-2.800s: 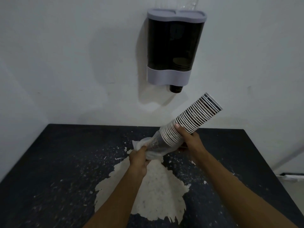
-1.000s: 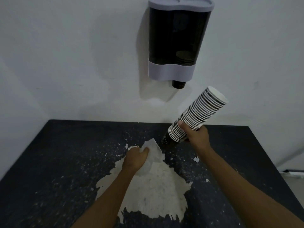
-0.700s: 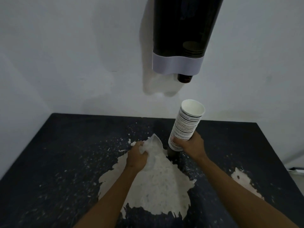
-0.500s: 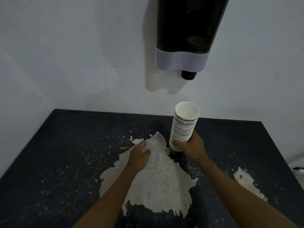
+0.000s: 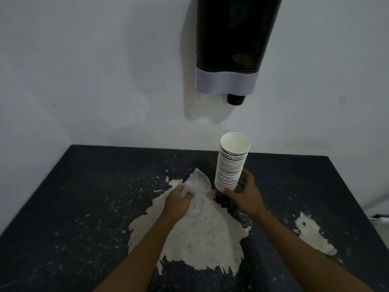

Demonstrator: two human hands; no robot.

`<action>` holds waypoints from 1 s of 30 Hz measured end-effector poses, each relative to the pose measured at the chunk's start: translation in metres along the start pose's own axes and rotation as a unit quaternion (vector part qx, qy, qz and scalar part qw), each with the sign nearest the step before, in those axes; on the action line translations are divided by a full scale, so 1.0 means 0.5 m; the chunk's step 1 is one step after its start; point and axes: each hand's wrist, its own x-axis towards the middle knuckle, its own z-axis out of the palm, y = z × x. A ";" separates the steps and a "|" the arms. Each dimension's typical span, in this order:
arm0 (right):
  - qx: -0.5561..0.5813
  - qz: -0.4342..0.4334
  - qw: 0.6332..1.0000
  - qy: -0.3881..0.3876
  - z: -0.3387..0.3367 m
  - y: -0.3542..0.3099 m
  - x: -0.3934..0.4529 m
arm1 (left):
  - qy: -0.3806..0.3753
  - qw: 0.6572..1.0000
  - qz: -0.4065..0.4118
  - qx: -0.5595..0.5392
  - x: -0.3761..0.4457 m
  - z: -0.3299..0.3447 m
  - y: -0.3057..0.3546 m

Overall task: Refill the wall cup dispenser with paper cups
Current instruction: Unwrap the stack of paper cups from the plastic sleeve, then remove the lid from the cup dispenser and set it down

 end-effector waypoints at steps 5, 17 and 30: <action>-0.031 0.016 0.983 0.180 -0.003 0.016 -0.037 | -0.024 0.999 -0.020 0.009 -0.012 0.003 -0.002; 0.077 -0.051 0.988 -0.126 0.036 0.052 -0.144 | -0.200 0.977 -0.070 0.001 -0.070 0.068 0.005; 0.177 0.142 0.969 0.100 -0.085 0.074 -0.127 | -0.355 0.926 -0.044 -0.124 -0.105 0.115 0.005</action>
